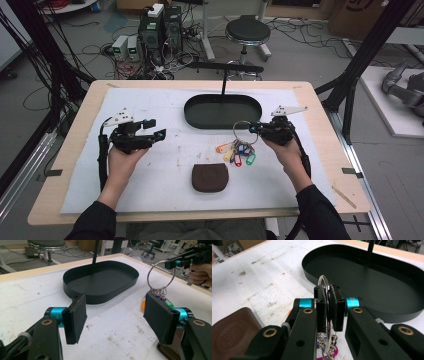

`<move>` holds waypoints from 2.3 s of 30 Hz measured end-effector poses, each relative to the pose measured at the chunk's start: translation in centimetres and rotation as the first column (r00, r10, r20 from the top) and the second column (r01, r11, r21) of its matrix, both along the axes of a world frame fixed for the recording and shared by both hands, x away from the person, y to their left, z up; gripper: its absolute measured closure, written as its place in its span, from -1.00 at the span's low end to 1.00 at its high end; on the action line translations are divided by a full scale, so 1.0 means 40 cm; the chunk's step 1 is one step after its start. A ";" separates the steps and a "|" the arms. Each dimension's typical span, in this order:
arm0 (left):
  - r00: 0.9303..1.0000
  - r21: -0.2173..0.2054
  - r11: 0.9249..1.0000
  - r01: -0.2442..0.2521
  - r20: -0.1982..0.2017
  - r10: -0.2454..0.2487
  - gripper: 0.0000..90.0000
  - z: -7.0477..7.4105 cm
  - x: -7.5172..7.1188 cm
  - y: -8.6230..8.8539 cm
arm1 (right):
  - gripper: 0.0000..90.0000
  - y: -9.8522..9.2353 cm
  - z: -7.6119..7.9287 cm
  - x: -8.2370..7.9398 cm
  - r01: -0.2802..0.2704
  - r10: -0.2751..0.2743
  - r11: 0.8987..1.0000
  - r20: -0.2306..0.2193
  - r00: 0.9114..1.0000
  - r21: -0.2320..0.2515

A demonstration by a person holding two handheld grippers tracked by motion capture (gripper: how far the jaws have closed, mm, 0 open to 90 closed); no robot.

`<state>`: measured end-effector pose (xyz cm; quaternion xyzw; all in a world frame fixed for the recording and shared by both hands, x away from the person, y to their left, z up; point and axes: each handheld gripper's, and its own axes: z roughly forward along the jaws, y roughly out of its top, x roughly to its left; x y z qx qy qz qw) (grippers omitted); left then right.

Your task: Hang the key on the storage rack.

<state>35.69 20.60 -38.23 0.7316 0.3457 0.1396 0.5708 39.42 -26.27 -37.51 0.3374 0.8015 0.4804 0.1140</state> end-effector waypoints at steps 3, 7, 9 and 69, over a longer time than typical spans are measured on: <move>1.000 -0.003 1.000 0.002 0.003 -0.002 -0.23 0.002 -0.002 0.002 | 0.90 -0.005 0.018 -0.002 -0.018 0.017 1.000 0.023 1.000 0.013; 1.000 -0.009 1.000 0.000 0.002 0.000 -0.23 0.005 -0.003 0.009 | 0.90 -0.010 0.033 -0.002 -0.029 0.028 0.999 0.033 0.999 0.016; 1.000 -0.016 1.000 0.005 0.000 -0.005 -0.23 0.006 -0.004 0.015 | 0.90 -0.020 0.051 -0.002 -0.034 0.032 0.999 0.057 0.998 0.036; 0.996 0.036 0.998 0.061 0.061 -0.063 -0.26 0.002 -0.149 0.044 | 0.90 -0.075 0.198 0.263 0.080 -0.101 0.987 0.148 0.984 0.139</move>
